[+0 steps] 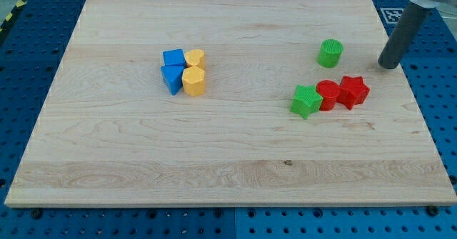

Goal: Move the green circle to the right center

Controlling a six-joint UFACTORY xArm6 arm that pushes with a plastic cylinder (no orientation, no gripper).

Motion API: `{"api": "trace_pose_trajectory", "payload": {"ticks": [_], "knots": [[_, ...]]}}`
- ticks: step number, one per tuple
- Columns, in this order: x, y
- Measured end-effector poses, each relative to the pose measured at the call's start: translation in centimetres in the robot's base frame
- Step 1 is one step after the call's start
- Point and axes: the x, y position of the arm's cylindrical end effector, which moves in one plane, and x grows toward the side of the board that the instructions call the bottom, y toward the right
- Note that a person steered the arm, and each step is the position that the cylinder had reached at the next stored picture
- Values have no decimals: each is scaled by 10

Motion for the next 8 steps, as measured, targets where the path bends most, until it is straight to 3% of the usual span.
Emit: {"api": "trace_pose_trajectory", "payload": {"ticks": [5, 8], "knots": [[-32, -23], [-55, -71]]}}
